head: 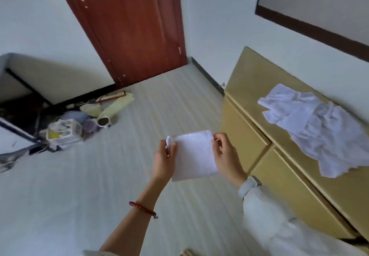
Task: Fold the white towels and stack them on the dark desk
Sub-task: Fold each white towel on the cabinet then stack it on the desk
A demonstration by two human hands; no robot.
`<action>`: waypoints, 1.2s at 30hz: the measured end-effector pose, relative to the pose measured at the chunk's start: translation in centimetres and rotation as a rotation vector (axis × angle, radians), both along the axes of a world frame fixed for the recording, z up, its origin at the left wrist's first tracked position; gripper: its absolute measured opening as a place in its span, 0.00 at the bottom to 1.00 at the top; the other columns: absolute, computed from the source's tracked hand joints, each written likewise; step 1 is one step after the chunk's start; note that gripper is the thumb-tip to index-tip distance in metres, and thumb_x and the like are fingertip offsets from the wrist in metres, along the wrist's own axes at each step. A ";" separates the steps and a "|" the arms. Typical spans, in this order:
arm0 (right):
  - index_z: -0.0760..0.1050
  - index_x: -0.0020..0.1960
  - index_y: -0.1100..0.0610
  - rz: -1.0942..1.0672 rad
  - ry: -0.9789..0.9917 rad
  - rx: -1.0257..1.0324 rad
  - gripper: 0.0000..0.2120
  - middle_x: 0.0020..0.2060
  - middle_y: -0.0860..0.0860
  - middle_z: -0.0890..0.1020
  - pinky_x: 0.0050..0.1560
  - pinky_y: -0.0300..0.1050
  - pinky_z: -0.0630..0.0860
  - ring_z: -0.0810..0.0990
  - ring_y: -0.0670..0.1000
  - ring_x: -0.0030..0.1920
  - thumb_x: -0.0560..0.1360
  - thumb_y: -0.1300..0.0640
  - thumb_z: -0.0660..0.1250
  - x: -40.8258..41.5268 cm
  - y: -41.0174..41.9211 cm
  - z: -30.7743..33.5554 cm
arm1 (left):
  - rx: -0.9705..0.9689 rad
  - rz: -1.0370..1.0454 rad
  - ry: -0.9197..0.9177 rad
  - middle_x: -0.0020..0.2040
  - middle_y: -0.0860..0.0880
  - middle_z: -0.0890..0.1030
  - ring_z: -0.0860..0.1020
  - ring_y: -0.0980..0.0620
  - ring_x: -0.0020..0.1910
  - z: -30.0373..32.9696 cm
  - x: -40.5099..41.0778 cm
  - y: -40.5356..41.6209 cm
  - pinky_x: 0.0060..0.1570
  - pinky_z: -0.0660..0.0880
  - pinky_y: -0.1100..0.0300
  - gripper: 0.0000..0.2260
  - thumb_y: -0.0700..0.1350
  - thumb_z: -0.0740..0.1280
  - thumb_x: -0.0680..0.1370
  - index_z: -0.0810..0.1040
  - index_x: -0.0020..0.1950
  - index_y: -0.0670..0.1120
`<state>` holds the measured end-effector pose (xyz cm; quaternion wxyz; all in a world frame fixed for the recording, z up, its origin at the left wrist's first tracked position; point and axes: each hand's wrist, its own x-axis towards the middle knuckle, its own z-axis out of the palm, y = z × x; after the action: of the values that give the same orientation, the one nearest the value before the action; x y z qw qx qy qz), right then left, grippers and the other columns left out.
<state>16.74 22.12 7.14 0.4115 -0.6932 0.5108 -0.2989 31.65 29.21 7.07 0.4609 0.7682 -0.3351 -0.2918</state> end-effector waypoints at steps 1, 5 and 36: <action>0.70 0.54 0.60 0.052 0.019 -0.041 0.08 0.40 0.54 0.79 0.40 0.50 0.68 0.77 0.60 0.43 0.79 0.59 0.56 4.0 0.9 0.3 | 0.005 0.085 -0.023 0.30 0.50 0.64 0.63 0.53 0.29 0.6 3.2 1.7 0.29 0.59 0.61 0.12 0.48 0.58 0.80 0.63 0.37 0.47; 0.69 0.55 0.59 0.293 0.029 -0.123 0.09 0.41 0.57 0.80 0.38 0.47 0.64 0.77 0.63 0.43 0.79 0.57 0.54 20.1 5.2 2.1 | -0.023 0.407 -0.059 0.32 0.49 0.67 0.66 0.52 0.32 2.3 16.7 8.2 0.29 0.62 0.63 0.11 0.48 0.56 0.80 0.64 0.40 0.44; 0.69 0.54 0.61 1.204 0.033 -0.075 0.08 0.42 0.51 0.75 0.42 0.47 0.69 0.74 0.53 0.43 0.79 0.58 0.55 112.0 18.1 0.9 | 0.016 0.989 0.078 0.40 0.44 0.74 0.73 0.49 0.34 2.5 96.7 29.2 0.27 0.70 0.60 0.10 0.47 0.57 0.80 0.70 0.49 0.41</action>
<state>128.73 40.26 8.08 0.4758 -0.8790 0.0240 -0.0203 128.34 58.41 9.55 0.5504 0.8272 0.0895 -0.0694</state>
